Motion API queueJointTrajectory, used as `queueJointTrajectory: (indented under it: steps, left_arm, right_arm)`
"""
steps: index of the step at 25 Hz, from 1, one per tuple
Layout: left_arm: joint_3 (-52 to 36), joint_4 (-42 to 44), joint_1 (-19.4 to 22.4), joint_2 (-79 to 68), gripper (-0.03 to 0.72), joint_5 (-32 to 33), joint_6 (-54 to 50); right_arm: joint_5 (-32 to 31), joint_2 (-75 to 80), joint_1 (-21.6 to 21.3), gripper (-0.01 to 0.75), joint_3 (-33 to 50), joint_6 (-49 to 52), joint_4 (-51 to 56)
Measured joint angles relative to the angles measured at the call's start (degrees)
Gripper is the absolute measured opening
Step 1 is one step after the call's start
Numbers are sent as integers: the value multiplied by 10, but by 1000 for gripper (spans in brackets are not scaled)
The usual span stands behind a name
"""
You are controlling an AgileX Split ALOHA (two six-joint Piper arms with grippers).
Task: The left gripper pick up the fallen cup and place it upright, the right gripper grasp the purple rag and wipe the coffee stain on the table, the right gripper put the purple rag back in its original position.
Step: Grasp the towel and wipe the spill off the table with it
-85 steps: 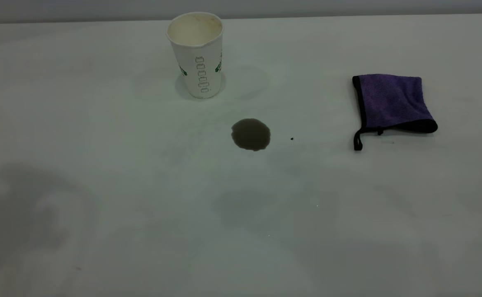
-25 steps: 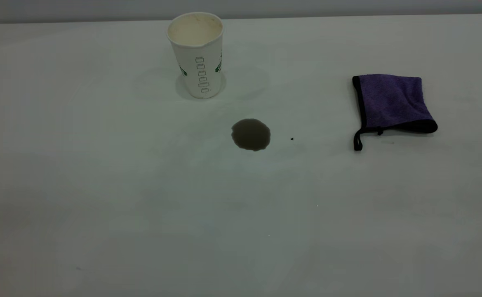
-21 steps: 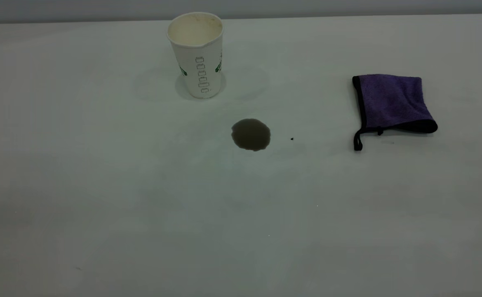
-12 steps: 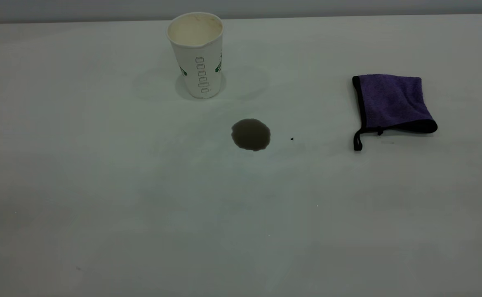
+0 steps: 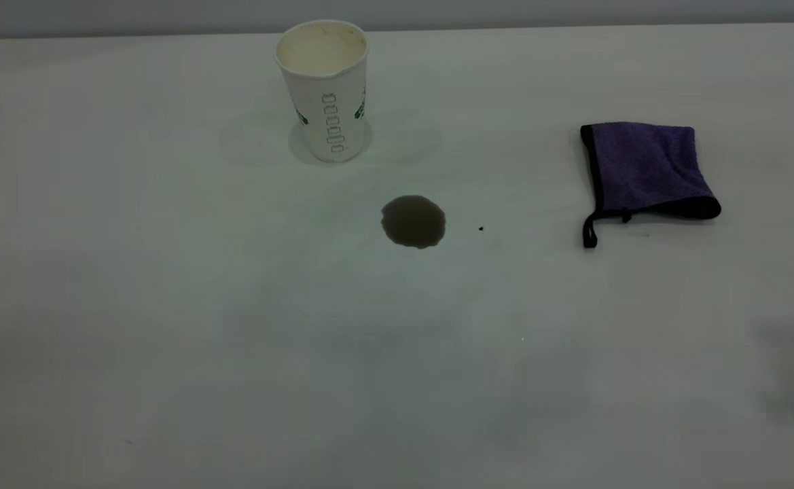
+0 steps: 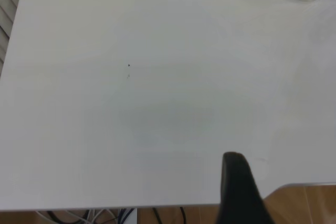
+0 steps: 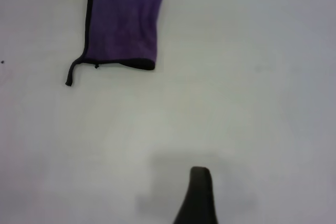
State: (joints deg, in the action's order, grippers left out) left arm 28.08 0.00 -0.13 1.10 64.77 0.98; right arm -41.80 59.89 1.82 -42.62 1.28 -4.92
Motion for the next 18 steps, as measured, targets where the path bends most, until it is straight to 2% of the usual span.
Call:
queueJointTrajectory:
  steps: [6, 10, 18]
  left_arm:
    - [0, 0, 0, 0, 505, 0, 0]
    - [0, 0, 0, 0, 505, 0, 0]
    - [0, 0, 0, 0, 505, 0, 0]
  right_arm:
    - [79, 275, 1, 728, -101, -46, 28]
    - [127, 433, 19, 728, -175, -80, 43]
    - [155, 668, 23, 728, -321, -112, 81]
